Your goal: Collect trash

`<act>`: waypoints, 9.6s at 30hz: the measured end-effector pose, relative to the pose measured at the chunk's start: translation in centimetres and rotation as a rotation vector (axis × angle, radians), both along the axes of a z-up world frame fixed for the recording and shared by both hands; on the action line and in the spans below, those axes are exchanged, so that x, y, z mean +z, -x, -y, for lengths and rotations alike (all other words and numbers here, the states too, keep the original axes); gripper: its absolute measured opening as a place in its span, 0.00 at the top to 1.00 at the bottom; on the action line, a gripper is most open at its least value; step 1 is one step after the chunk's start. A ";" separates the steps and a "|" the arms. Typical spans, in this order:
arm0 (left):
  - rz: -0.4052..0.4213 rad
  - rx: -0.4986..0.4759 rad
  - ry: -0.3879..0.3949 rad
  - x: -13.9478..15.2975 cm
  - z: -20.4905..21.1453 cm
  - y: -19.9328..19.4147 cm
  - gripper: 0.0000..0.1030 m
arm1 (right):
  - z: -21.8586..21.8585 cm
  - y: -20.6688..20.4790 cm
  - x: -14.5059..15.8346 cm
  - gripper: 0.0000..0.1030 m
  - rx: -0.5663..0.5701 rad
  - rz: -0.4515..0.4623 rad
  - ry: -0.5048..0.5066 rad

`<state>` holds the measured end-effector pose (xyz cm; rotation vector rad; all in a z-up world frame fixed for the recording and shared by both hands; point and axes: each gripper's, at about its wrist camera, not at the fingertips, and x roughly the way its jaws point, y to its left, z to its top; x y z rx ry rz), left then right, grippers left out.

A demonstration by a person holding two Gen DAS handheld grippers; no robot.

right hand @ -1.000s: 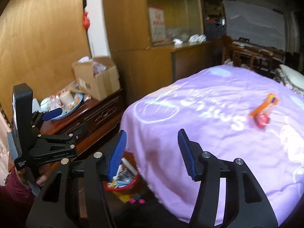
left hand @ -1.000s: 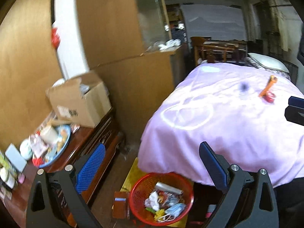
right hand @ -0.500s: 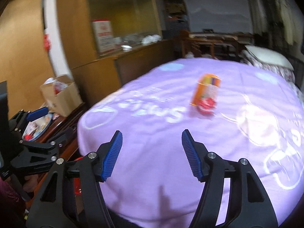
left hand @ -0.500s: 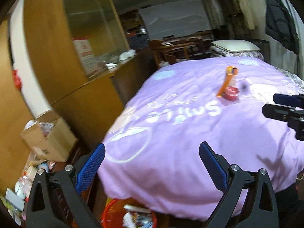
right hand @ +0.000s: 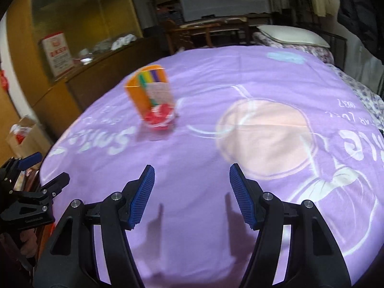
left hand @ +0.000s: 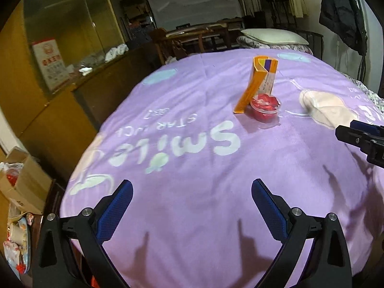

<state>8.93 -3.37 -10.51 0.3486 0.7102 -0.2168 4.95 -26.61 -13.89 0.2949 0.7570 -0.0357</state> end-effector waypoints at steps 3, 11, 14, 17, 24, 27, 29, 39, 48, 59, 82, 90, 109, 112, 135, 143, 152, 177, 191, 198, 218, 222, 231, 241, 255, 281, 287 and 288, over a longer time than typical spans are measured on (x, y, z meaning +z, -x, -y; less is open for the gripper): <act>-0.014 -0.006 -0.002 -0.8 1.0 -1.2 0.06 | 1.0 -1.3 -1.0 0.35 -0.027 -0.022 0.014; -0.065 -0.013 0.003 -2.7 2.7 -4.2 0.06 | 1.7 -3.6 -3.3 0.19 -0.021 -0.106 -0.013; -0.091 -0.016 0.010 -3.6 3.3 -5.2 0.06 | 1.1 -3.9 -3.6 0.12 -0.001 -0.119 0.013; -0.119 -0.021 0.022 -4.4 3.7 -6.2 0.06 | -0.1 -4.2 -3.7 0.09 0.008 -0.142 0.082; -0.126 -0.055 0.048 -4.4 4.9 -8.1 0.06 | 0.6 -3.5 -3.4 0.08 -0.009 -0.103 0.031; -0.091 -0.078 0.055 -3.8 5.6 -8.9 0.06 | 1.2 -3.2 -3.3 0.08 -0.030 -0.076 -0.011; -0.064 -0.090 0.058 -3.2 6.2 -9.7 0.06 | 1.6 -3.1 -3.3 0.08 -0.036 -0.068 -0.034; -0.042 -0.201 0.170 0.1 10.2 -12.7 0.06 | 1.6 -3.2 -3.3 0.08 -0.032 -0.071 -0.032; -0.034 -0.112 0.191 -0.5 9.6 -16.3 0.13 | 1.8 -3.3 -3.3 0.08 -0.027 -0.070 -0.043; -0.010 0.089 0.168 -0.8 -0.6 -14.4 0.09 | 1.4 -3.5 -3.3 0.08 -0.026 -0.077 -0.020; -0.081 0.094 0.037 -5.2 2.1 -16.3 0.06 | -3.6 -8.4 -3.2 0.07 0.087 -0.107 0.044; -0.110 0.122 0.066 -5.3 1.2 -16.7 0.06 | -5.5 -11.6 -3.2 0.07 0.144 -0.122 0.058; -0.174 0.018 0.239 -3.9 1.1 -18.6 0.06 | -2.2 -13.4 -2.7 0.48 0.009 -0.016 -0.090; -0.209 0.018 0.302 -3.0 2.6 -20.9 0.06 | -1.3 -13.2 -2.7 0.48 -0.030 -0.004 -0.117; -0.194 0.150 0.370 -0.4 -2.6 -18.5 0.40 | -2.0 -12.7 -1.7 0.48 0.050 0.076 -0.112; -0.082 0.229 0.266 4.1 -12.7 -7.3 0.38 | -7.5 -7.6 1.3 0.48 0.190 0.129 -0.148; -0.139 0.385 0.234 2.2 -25.2 4.9 0.35 | -17.5 -1.1 6.2 0.48 0.446 0.198 -0.126; -0.301 0.746 0.286 -9.6 -43.5 13.9 0.06 | -43.0 2.6 0.1 0.48 0.929 -0.171 -0.005; -0.310 0.740 0.215 -10.4 -42.9 16.0 0.06 | -45.5 2.7 -3.9 0.38 0.918 -0.286 0.028; -0.277 0.683 0.158 -8.9 -40.3 17.1 0.06 | -42.4 4.4 -4.4 0.35 0.843 -0.374 0.001; -0.157 0.629 0.078 -4.1 -36.7 19.7 0.06 | -40.9 9.0 -0.8 0.27 0.859 -0.245 0.031; -0.155 0.610 0.066 -4.1 -35.7 19.6 0.06 | -40.5 9.0 -0.8 0.27 0.850 -0.243 0.021; -0.166 0.596 0.068 -4.4 -35.2 19.2 0.06 | -40.4 9.1 -1.0 0.27 0.849 -0.256 0.019; -0.166 0.592 0.074 -4.6 -35.1 19.1 0.06 | -40.4 9.0 -1.3 0.27 0.848 -0.270 0.019; -0.166 0.592 0.065 -4.5 -35.0 19.1 0.06 | -40.4 9.0 -1.3 0.27 0.849 -0.271 0.018; -0.181 0.594 0.071 -4.8 -35.1 18.9 0.06 | -40.4 9.0 -1.3 0.27 0.849 -0.272 0.017; -0.182 0.594 0.072 -4.8 -35.1 18.9 0.06 | -40.4 9.0 -1.3 0.27 0.849 -0.271 0.017; -0.182 0.593 0.072 -4.9 -35.1 18.9 0.06 | -40.4 9.0 -1.3 0.27 0.849 -0.271 0.017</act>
